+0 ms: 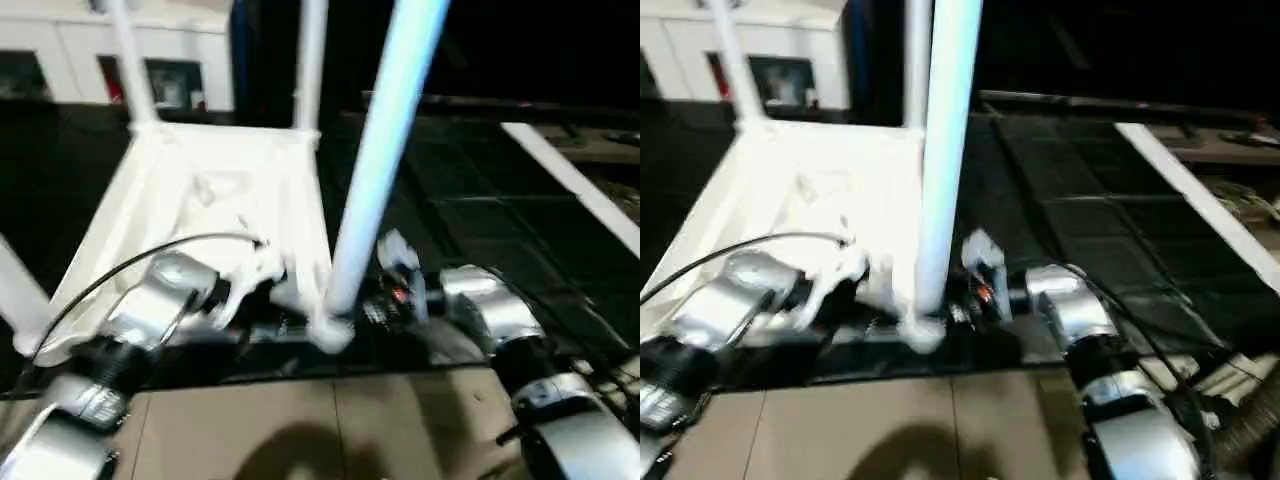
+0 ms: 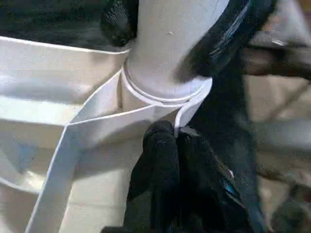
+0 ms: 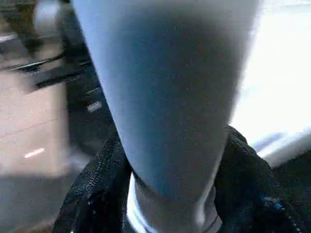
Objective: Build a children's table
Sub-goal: Rotate leg to tighten
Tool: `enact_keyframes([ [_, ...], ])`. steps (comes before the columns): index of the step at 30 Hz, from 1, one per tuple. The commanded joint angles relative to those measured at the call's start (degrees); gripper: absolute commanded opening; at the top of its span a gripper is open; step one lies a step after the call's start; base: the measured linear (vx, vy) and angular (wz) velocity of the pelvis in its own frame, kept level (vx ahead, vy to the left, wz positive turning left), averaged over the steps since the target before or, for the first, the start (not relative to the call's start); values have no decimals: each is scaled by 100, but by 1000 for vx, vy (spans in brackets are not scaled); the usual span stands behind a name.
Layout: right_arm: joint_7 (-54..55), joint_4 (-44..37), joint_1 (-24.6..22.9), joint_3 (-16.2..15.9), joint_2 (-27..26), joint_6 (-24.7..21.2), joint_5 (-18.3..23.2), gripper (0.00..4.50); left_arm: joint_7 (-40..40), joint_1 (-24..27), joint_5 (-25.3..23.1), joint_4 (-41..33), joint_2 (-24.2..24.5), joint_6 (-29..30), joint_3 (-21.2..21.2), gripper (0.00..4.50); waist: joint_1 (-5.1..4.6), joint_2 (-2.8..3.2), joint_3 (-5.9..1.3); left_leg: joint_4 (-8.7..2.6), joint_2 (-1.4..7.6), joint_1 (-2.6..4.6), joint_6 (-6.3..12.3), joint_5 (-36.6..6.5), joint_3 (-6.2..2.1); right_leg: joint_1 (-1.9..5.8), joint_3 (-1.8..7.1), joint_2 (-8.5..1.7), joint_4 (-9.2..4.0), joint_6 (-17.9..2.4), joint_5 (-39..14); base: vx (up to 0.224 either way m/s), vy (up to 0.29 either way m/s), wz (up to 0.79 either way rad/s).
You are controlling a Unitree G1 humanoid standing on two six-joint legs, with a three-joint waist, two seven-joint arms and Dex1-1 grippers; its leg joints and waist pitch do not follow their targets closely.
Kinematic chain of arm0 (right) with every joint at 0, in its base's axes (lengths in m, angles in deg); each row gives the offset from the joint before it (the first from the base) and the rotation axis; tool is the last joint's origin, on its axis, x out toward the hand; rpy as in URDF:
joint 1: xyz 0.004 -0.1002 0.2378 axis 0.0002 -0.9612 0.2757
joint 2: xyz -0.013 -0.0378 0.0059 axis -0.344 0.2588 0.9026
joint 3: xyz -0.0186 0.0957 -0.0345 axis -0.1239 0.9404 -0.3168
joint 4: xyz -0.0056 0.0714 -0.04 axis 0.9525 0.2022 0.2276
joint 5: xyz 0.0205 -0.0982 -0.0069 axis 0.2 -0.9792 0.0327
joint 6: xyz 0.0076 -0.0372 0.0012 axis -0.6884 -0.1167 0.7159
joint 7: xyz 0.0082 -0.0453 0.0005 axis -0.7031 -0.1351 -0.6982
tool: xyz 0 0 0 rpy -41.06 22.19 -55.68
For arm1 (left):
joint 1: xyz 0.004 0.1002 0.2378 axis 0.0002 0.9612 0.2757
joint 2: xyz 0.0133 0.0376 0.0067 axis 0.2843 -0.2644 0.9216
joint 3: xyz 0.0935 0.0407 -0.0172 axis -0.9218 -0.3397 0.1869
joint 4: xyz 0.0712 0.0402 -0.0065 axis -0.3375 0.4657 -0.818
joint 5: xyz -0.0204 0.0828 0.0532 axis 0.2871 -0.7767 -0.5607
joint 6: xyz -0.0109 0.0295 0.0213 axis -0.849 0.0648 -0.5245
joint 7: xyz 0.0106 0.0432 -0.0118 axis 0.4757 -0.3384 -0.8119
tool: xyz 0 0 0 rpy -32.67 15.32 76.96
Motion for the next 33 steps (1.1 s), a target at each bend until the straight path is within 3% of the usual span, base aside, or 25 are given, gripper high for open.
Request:
enact_keyframes([
  [1,805,340,78,-105,-560,-329,-55,201,-782,-280,134,207,-518,194,180,0,-46,79,-287,-314,-464,-152,53,-1642,305,382,-68,-51,-750,68,-4034,-69,2,-12],
  [2,975,374,110,-58,-636,-386,-41,199,-894,-315,143,263,-586,218,225,0,-98,92,-302,-310,-475,-203,72,-1642,279,424,-168,-48,-798,212,-4079,-70,19,-20],
  [4,1816,553,311,186,-1034,-573,47,198,-1560,-498,143,537,-926,274,482,0,-210,186,-295,-330,-420,-169,127,-1977,225,465,-409,-42,-952,325,-4004,-72,27,-22],
  [5,1830,557,315,190,-1041,-573,48,198,-1569,-501,144,540,-931,275,487,0,-263,242,-292,-374,-362,-153,176,-2183,188,527,-514,-40,-1007,337,-3865,-69,64,-26],
  [6,2217,645,429,318,-1226,-611,105,198,-1866,-584,140,650,-1073,262,616,0,-264,422,-286,-791,158,-398,414,-3211,-87,1005,-386,-176,-182,-86,-2263,-69,64,-26],
  [7,2409,674,485,375,-1319,-632,126,198,-2011,-627,135,703,-1137,243,676,0,-175,490,-258,-893,248,-398,432,-3638,-117,965,-234,-216,112,-395,-1295,-80,30,-20],
  [8,2556,687,522,405,-1386,-633,127,198,-2099,-656,134,734,-1179,234,715,0,-161,409,-182,-1002,286,-242,579,-3865,-50,777,-97,-159,132,-499,-941,0,0,0],
  [9,2783,703,565,448,-1496,-647,91,198,-2241,-698,132,773,-1251,225,793,0,-239,142,-38,-289,-408,392,259,-3532,224,127,-488,-30,-1080,101,-4415,0,0,0],
  [10,2854,701,577,453,-1546,-675,70,198,-2311,-712,132,779,-1282,222,832,0,-294,60,-64,301,-687,641,226,-2850,386,-255,-803,11,-1488,529,-5493,25,-71,-5],
  [11,2921,695,584,439,-1599,-693,24,198,-2376,-722,129,775,-1312,228,871,0,-484,205,-144,374,-597,459,426,-2688,335,5,-1265,21,-1636,1080,-5624,62,12,-40],
  [12,2920,663,563,391,-1610,-648,-40,198,-2400,-719,114,757,-1321,232,879,0,-356,478,-356,-332,-30,-504,438,-2923,-25,1318,-669,-427,34,623,-3106,62,12,-40],
  [13,2918,647,545,358,-1610,-595,-94,198,-2415,-714,88,748,-1317,221,865,0,-177,499,-357,-501,91,-463,416,-3084,-178,1157,-279,-402,148,78,-1447,153,150,-51],
  [14,2858,627,515,379,-1608,-565,-68,233,-2371,-687,46,714,-1283,211,814,0,-354,330,-267,-551,-105,-65,611,-2831,-110,710,-125,-345,-182,-320,-1135,124,85,-20],
  [15,2834,610,494,413,-1610,-564,-46,254,-2349,-664,18,693,-1260,207,776,0,-300,173,-264,-419,-339,-110,380,-2458,-29,717,-213,-391,-471,-219,-2363,124,85,-20],
  [16,2822,602,488,416,-1606,-562,-42,254,-2346,-657,16,686,-1256,208,773,0,-224,169,-226,-304,-482,-69,252,-2098,89,569,-256,-404,-677,-76,-3517,0,0,0],
  [17,2714,520,429,438,-1562,-552,-11,268,-2317,-611,10,640,-1220,215,753,0,-201,160,-290,-273,-492,-107,255,-1321,159,525,-194,-410,-712,2,-4099,0,0,0],
  [18,2624,414,354,445,-1481,-567,11,274,-2287,-575,-1,598,-1179,225,748,0,-159,151,-370,-364,-419,-262,236,-552,139,649,-123,-358,-561,-163,-3074,0,0,0],
  [20,2557,295,263,446,-1404,-572,23,303,-2266,-534,-21,550,-1148,232,756,0,-138,154,-381,-380,-396,-240,284,-39,166,594,-80,-272,-439,-513,-1961,0,0,0],
  [21,2467,186,172,428,-1333,-544,19,311,-2237,-504,-43,515,-1117,229,762,0,-149,177,-378,-359,-379,-200,344,185,213,530,-9,-182,-319,-1057,-912,0,0,0],
  [24,2090,-183,-120,382,-1106,-473,92,337,-2056,-394,-105,380,-969,144,680,0,-164,156,-347,-391,-382,-227,418,-110,241,579,23,-148,-323,-1253,-859,0,0,0],
  [25,1902,-377,-261,363,-978,-457,140,350,-1924,-326,-122,288,-879,101,611,0,-147,164,-335,-396,-368,-180,449,-363,264,538,69,-147,-346,-1269,-995,0,0,0],
  [26,1820,-467,-328,352,-907,-437,154,358,-1855,-292,-132,240,-830,86,576,0,-146,149,-330,-415,-357,-203,464,-530,270,570,78,-142,-349,-1229,-1135,0,0,0],
  [30,1107,-1106,-767,339,-314,-434,331,394,-1123,-15,-172,-131,-389,-70,243,0,-147,156,-309,-428,-341,-184,473,-851,295,537,93,-150,-415,-1059,-1577,0,0,0],
  [32,850,-1400,-942,385,-99,-496,421,405,-852,102,-179,-276,-206,-175,128,0,-139,185,-305,-432,-338,-187,457,-851,294,532,96,-154,-412,-1070,-1597,0,0,0],
  [33,764,-1519,-1008,400,-21,-525,453,414,-753,143,-180,-324,-140,-245,87,0,-128,169,-305,-432,-333,-184,445,-841,297,529,97,-151,-415,-1044,-1627,0,0,0],
])
